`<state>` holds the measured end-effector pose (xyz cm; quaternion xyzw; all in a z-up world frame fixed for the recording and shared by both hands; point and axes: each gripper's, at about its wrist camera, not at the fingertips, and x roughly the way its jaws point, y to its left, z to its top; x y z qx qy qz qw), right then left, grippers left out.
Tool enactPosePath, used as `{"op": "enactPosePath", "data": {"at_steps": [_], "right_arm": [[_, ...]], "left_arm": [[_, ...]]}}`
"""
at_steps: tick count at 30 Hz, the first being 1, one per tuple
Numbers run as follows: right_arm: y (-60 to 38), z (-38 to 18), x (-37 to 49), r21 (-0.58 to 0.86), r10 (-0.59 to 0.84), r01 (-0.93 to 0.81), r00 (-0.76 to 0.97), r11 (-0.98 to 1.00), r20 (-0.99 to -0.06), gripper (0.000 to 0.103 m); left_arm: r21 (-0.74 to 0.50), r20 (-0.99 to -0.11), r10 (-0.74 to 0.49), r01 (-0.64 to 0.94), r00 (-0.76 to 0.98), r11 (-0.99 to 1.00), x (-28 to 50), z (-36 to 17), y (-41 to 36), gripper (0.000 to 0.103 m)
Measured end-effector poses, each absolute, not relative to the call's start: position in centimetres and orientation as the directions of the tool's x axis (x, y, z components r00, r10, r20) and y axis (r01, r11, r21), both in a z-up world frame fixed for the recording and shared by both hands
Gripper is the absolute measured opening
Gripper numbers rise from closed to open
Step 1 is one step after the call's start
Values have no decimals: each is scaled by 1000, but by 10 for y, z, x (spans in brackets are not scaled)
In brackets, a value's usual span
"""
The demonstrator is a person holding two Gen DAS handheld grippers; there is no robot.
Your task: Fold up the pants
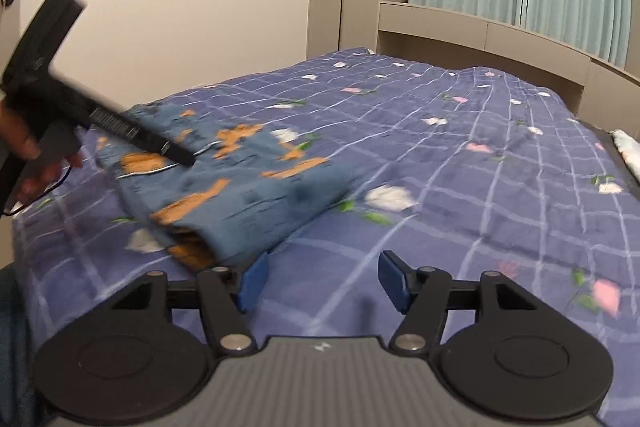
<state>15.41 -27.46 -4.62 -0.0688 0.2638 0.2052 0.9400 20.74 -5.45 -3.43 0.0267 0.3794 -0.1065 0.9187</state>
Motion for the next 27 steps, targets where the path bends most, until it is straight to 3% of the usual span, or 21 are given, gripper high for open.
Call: {"op": "enactPosePath", "data": {"at_steps": [2,7,10,13,17,23,27], "right_arm": [[-289,-40,178,42,428,-474,751,880,-503,84],[-293,-37,244,180,574,-572,645,800,-504,85],[-284,-43,275,239,629,-612,565,754,-534,72],[-273,-51,290,239,644,-646,513,725,-568,54],[-262,-58,297,196,616,-662,490,723,-617,9],[-261,-38,294,115,569,-644,561,756,-601,4],[-247,-46,298,44,524,-655,561,754,-641,4]], "left_arm": [[-50,-717,-201,239,667,970,206,-42,-67,102],[-76,-753,-198,216,627,974,200,-62,-81,102],[-49,-745,-181,219,642,975,196,-71,-83,102],[-13,-738,-167,235,654,972,190,-74,-87,102],[-21,-738,-175,236,652,971,191,-75,-86,102],[-13,-736,-173,241,655,970,191,-75,-86,102],[-6,-732,-171,245,659,969,189,-76,-87,102]]}}
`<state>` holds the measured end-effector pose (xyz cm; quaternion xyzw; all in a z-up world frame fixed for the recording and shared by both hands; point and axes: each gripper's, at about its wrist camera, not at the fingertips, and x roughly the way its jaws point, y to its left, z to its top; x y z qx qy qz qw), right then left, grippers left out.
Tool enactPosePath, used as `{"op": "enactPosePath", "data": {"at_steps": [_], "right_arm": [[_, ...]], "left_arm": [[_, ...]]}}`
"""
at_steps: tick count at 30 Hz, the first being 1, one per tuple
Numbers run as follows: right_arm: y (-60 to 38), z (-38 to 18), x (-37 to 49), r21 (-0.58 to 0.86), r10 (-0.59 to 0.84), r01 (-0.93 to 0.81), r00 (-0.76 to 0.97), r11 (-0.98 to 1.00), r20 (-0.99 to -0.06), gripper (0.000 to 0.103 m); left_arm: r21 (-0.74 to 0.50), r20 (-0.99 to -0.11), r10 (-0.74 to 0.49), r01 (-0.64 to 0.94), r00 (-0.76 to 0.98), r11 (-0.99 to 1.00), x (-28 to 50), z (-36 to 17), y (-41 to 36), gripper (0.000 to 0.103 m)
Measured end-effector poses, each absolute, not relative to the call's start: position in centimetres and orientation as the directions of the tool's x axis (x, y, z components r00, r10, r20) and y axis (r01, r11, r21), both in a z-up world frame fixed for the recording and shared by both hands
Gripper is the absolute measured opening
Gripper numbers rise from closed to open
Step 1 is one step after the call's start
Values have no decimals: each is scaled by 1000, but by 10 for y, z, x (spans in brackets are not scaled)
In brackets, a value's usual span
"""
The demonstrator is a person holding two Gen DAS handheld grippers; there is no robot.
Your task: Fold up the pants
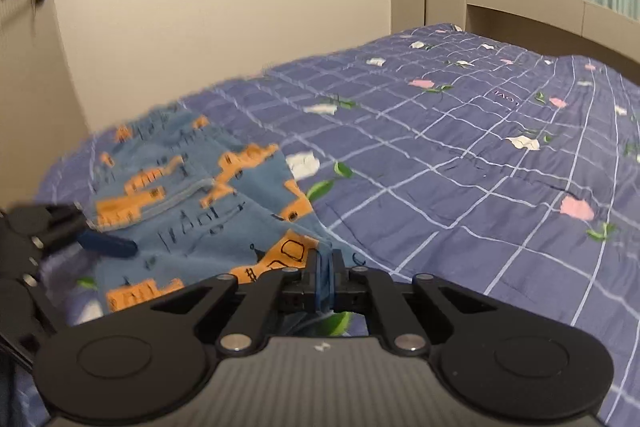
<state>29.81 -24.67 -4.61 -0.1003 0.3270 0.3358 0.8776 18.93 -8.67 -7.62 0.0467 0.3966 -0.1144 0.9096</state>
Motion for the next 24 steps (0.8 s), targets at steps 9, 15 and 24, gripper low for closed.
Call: {"op": "enactPosePath", "data": {"at_steps": [9,15,24], "right_arm": [[-256,-34,269,12,458,-555,674,832,-579,73],[-231,-63,255,-74,370,-530,679,845,-635,85],[-196,-40,247,-134,346,-510,731,850,-589,103]], "left_arm": [[-130,-733,-206,164,648,978,194,-46,-50,102],[-112,-698,-105,36,708,993,180,-16,2,102],[-136,-668,54,-193,742,972,169,-10,127,102]]}}
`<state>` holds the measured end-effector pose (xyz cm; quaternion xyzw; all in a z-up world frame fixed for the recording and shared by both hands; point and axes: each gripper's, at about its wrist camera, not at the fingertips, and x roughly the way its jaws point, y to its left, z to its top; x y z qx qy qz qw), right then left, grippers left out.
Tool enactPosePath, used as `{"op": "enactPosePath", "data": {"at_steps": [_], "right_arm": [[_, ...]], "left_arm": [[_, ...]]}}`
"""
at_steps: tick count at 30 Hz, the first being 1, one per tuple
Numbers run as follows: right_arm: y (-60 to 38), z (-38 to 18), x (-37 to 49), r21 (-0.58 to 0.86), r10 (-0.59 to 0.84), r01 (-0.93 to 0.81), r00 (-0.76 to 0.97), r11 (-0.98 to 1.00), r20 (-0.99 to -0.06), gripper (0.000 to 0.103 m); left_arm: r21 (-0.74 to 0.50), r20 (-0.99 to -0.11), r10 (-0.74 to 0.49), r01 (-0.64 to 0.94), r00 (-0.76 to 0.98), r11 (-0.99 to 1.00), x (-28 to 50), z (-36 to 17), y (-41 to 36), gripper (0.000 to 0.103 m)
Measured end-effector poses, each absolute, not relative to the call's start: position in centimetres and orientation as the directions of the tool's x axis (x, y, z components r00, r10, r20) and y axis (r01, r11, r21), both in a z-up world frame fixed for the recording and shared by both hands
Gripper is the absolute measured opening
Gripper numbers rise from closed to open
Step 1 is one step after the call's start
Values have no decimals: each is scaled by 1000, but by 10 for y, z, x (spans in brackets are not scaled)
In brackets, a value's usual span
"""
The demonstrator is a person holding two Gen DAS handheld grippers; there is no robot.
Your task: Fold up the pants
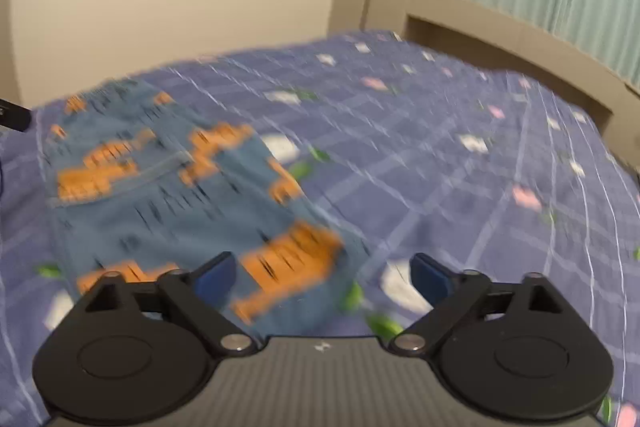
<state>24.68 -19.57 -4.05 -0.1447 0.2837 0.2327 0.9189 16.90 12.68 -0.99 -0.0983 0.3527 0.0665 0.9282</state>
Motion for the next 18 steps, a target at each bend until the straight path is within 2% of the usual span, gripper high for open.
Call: {"op": "enactPosePath", "data": {"at_steps": [7,9,12,15,18], "right_arm": [[-119,-28,246,-77,495,-647,648,758,-579,103],[-101,-33,244,-59,508,-652,642,756,-575,103],[-83,-47,246,-27,495,-627,639,778,-589,103],[-78,-60,246,-23,447,-572,665,820,-598,103],[-82,-67,245,-6,419,-519,698,855,-581,103]], "left_arm": [[-215,-658,88,-299,748,929,195,-11,191,102],[-250,-646,65,-291,761,924,204,-16,200,102],[-328,-623,-26,-231,782,916,226,-32,211,102],[-319,-637,-22,-238,771,917,247,-50,218,102],[-340,-636,-48,-224,770,914,256,-61,224,97]]}}
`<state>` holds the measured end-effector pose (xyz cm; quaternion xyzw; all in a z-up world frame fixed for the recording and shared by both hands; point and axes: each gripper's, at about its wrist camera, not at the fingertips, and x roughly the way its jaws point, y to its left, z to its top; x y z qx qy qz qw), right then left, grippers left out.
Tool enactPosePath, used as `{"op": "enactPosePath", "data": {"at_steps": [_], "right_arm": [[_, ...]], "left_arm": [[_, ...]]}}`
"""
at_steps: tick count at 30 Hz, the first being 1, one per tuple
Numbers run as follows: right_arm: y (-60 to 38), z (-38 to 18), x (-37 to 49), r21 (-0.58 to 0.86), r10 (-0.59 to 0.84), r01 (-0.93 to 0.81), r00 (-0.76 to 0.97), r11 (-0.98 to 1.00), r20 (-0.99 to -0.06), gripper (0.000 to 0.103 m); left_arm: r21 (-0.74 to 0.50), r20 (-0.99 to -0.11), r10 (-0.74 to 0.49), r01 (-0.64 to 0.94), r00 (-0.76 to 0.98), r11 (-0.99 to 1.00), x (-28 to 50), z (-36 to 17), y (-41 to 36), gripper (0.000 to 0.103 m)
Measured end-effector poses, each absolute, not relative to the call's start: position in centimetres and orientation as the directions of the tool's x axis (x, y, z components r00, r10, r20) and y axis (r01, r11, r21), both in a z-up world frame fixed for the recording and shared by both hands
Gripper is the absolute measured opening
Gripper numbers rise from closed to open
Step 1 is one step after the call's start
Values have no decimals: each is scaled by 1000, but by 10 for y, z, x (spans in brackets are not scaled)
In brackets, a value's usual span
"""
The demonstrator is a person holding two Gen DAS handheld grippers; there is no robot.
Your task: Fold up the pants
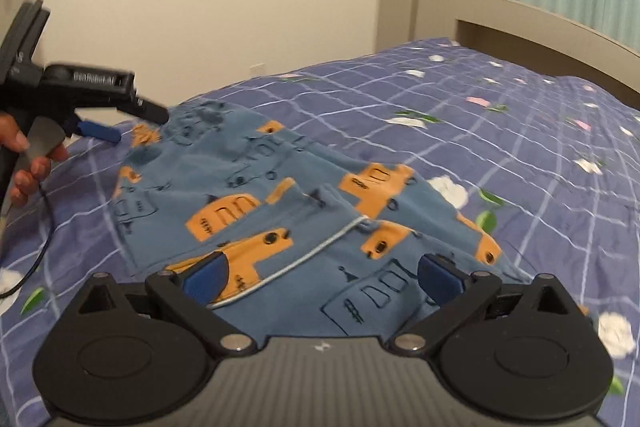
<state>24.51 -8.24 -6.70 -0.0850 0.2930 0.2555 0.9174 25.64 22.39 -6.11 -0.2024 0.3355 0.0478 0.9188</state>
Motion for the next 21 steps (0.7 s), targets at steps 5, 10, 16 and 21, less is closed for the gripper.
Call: {"op": "enactPosePath", "data": {"at_steps": [5,10,16,21], "right_arm": [[-87,-76,245,40,412,-479,705,877,-578,103],[-88,-77,245,48,414,-477,704,878,-577,103],[-89,-78,244,62,413,-468,702,882,-580,103],[-91,-74,241,67,409,-456,712,887,-571,103]], "left_arm": [[-353,-633,-33,-251,773,901,259,-65,226,87],[-345,-649,-11,-281,761,896,263,-64,223,73],[-391,-666,-6,-342,746,855,265,-67,228,44],[-365,-669,36,-371,743,854,263,-60,222,21]]}}
